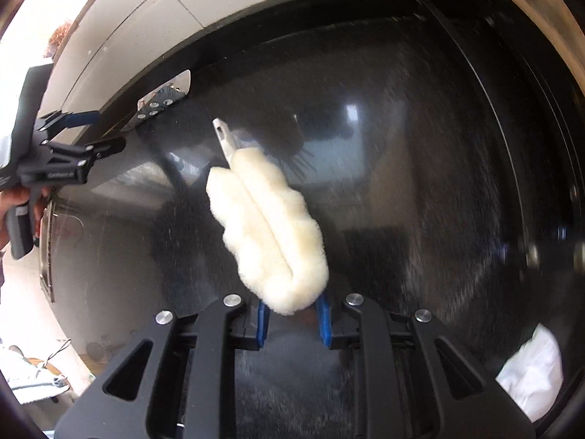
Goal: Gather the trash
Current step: 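Close the left tool on the silver pill blister pack while the right tool holds the duster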
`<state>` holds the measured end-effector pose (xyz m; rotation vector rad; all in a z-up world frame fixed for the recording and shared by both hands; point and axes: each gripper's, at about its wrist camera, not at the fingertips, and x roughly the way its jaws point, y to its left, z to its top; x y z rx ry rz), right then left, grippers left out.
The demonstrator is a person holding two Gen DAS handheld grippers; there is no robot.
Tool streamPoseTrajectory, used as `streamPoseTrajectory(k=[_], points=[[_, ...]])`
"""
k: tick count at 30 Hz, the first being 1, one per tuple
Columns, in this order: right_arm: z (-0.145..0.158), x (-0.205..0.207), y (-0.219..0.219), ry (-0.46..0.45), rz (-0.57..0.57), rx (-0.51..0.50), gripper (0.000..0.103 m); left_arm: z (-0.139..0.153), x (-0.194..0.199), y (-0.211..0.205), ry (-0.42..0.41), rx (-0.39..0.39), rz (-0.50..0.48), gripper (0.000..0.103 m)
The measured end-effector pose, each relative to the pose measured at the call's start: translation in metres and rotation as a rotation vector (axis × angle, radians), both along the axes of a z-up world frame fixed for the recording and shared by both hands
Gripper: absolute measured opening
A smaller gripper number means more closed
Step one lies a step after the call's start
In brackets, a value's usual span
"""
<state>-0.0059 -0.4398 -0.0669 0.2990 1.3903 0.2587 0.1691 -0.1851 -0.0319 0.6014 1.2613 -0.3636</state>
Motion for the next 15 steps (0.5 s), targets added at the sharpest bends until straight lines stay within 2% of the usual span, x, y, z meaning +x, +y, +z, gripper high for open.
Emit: streamPoseTrajectory(k=[7, 10, 14, 15], points=[[0.002, -0.037, -0.015, 0.013, -0.067, 0.023, 0.021, -0.008, 0.001, -0.023, 0.009, -0.022, -0.047, 0.096], [0.004, -0.043, -0.016, 0.009, -0.083, 0.029, 0.021, -0.011, -0.012, -0.028, 0.018, -0.020, -0.079, 0.090], [0.005, -0.042, -0.012, 0.004, -0.099, 0.048, 0.021, -0.019, -0.010, -0.045, 0.059, -0.014, -0.131, 0.059], [0.004, -0.040, -0.009, 0.004, -0.100, 0.052, 0.021, -0.022, -0.008, -0.048, 0.071, -0.012, -0.130, 0.055]])
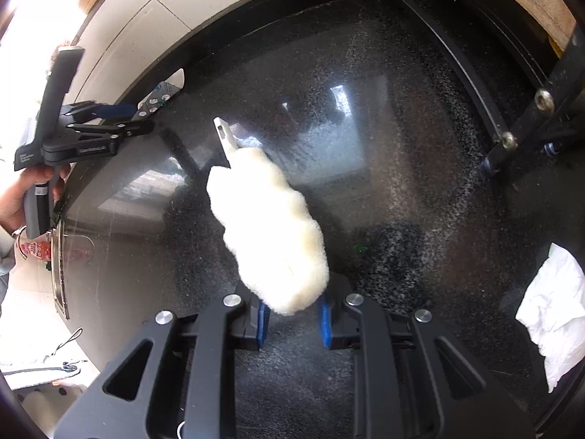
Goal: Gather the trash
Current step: 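Close the left tool on the silver pill blister pack while the right tool holds the duster, then carry the blister pack and duster over the bin with both tools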
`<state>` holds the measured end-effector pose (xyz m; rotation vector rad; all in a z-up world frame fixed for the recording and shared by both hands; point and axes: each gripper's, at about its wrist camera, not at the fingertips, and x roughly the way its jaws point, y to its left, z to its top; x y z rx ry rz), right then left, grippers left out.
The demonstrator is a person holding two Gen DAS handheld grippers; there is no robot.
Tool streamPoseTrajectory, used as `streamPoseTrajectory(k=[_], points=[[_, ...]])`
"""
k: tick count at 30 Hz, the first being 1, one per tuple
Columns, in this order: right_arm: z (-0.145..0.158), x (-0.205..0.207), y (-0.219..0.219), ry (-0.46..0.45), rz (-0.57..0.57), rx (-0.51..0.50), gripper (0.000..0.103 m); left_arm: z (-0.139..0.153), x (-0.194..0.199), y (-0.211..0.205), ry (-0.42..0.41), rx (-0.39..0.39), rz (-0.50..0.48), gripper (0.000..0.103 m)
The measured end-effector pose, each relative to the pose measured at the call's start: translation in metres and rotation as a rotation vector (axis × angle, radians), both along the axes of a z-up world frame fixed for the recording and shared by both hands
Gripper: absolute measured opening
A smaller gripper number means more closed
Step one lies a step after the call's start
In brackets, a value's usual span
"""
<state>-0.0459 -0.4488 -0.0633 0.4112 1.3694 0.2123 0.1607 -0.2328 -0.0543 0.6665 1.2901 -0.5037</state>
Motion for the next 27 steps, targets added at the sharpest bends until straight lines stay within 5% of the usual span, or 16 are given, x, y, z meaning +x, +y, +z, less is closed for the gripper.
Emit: streamPoseTrajectory(k=[1, 3, 5, 10, 16, 22, 27], points=[[-0.001, 0.001, 0.003, -0.001, -0.002, 0.001, 0.021, -0.002, 0.003, -0.001, 0.007, 0.000, 0.007, 0.054], [-0.002, 0.004, 0.007, -0.001, -0.004, 0.008, 0.021, -0.006, 0.010, -0.001, 0.023, -0.019, 0.036, 0.030], [-0.004, 0.006, 0.012, 0.000, -0.002, 0.012, 0.021, -0.007, 0.018, 0.005, 0.046, -0.059, 0.075, 0.017], [-0.004, 0.012, 0.022, 0.003, 0.026, 0.008, 0.021, 0.004, 0.025, 0.018, 0.100, -0.139, 0.148, 0.012], [0.004, 0.017, 0.038, -0.018, 0.060, -0.008, 0.021, 0.022, -0.004, 0.058, 0.057, -0.169, 0.263, 0.003], [0.020, 0.016, 0.057, -0.063, 0.103, -0.020, 0.021, 0.041, -0.061, 0.144, -0.001, -0.227, 0.503, 0.003], [0.034, 0.015, 0.090, -0.105, 0.180, -0.033, 0.022, 0.067, -0.115, 0.198, -0.113, -0.198, 0.622, 0.003]])
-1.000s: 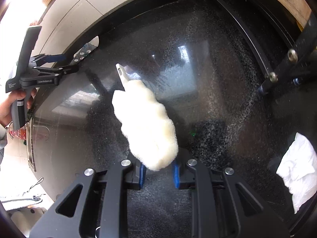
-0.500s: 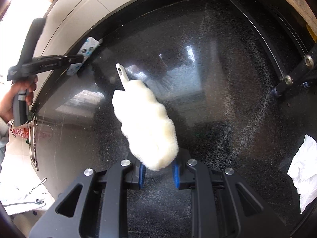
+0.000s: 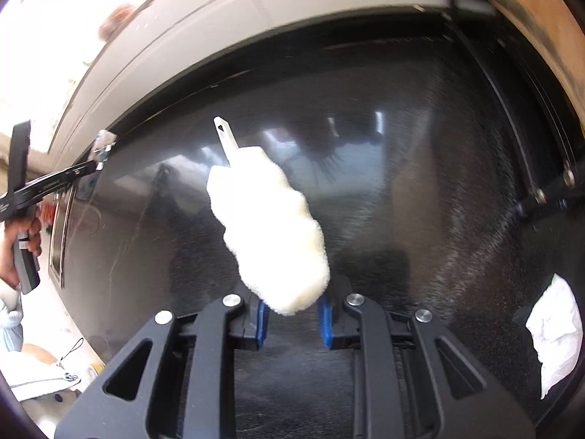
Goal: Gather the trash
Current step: 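Carry the blister pack and duster over the bin with both tools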
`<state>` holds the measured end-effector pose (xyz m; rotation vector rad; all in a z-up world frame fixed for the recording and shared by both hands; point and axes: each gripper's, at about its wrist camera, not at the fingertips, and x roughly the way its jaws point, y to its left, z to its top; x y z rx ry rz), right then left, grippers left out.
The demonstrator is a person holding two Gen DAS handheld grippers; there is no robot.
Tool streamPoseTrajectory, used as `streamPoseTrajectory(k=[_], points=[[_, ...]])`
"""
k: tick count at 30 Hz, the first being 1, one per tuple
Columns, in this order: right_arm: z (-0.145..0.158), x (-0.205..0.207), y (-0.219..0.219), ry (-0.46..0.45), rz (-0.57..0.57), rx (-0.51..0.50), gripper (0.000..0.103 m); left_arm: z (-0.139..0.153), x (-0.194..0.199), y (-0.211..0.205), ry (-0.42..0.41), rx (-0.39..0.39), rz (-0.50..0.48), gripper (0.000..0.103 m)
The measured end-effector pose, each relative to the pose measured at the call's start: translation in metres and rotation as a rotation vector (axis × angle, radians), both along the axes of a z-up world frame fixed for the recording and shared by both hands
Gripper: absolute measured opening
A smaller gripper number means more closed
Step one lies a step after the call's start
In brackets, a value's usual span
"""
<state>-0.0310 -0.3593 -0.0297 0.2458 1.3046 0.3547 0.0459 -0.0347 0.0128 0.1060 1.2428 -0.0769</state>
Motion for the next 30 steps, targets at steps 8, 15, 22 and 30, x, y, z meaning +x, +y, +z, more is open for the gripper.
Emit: streamPoseTrajectory(k=[8, 15, 22, 30], points=[[0.020, 0.017, 0.108, -0.056, 0.270, -0.059, 0.022, 0.035, -0.106, 0.081, -0.102, 0.030, 0.205, 0.003], [0.037, 0.025, 0.254, -0.104, 0.549, -0.088, 0.022, 0.051, -0.205, 0.187, -0.120, 0.056, 0.435, 0.003], [0.037, -0.025, 0.386, -0.111, 0.807, -0.054, 0.022, 0.060, -0.304, 0.261, -0.099, 0.072, 0.671, 0.003], [0.026, -0.124, 0.512, -0.083, 1.109, -0.020, 0.022, 0.051, -0.395, 0.307, -0.053, 0.059, 0.851, 0.003]])
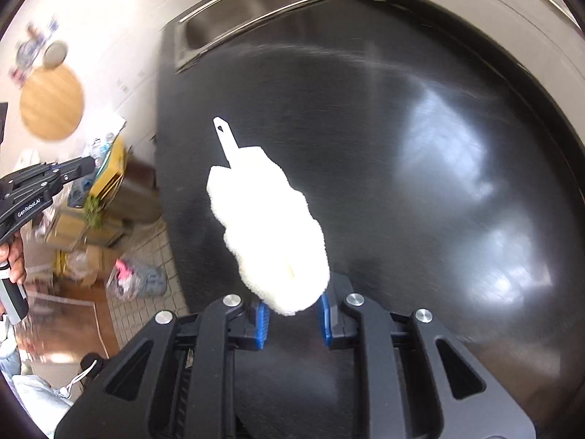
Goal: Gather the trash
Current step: 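Carry the blister pack and duster over the bin with both tools, then open both tools to drop the blister pack and duster into the bin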
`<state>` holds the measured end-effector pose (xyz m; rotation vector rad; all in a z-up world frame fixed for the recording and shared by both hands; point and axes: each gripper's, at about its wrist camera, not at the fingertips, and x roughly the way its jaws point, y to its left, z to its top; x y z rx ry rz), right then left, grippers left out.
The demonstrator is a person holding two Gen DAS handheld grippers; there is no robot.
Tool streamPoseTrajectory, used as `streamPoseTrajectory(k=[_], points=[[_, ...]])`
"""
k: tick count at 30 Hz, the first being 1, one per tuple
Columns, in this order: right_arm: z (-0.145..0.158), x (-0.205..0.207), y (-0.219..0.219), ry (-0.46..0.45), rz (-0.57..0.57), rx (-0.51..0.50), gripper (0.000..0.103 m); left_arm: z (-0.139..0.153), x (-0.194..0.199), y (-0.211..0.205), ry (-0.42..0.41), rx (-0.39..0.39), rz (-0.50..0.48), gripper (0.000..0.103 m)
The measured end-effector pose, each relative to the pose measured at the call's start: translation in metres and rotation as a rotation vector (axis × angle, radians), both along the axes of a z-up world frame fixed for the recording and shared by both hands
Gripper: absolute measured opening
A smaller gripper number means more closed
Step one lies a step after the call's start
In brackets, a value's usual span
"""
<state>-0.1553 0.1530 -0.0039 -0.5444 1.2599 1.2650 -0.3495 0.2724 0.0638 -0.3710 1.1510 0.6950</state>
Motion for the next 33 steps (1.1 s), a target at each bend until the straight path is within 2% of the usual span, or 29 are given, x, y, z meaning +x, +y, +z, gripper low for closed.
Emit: streamPoseTrajectory(k=[6, 10, 21, 28, 33], points=[[0.006, -0.060, 0.076, -0.016, 0.150, 0.014, 0.022, -0.003, -0.055, 0.025, -0.019, -0.032, 0.085, 0.003], [-0.003, -0.103, 0.128, -0.028, 0.236, 0.001, 0.022, -0.011, -0.087, 0.046, -0.040, -0.058, 0.139, 0.003], [-0.030, -0.173, 0.208, -0.059, 0.408, -0.064, 0.022, -0.041, -0.159, 0.087, -0.060, -0.143, 0.290, 0.003], [-0.048, -0.207, 0.238, -0.080, 0.513, -0.116, 0.022, -0.075, -0.179, 0.110, -0.070, -0.221, 0.357, 0.003], [-0.057, -0.220, 0.260, -0.086, 0.542, -0.153, 0.022, -0.106, -0.184, 0.121, -0.104, -0.281, 0.401, 0.003]])
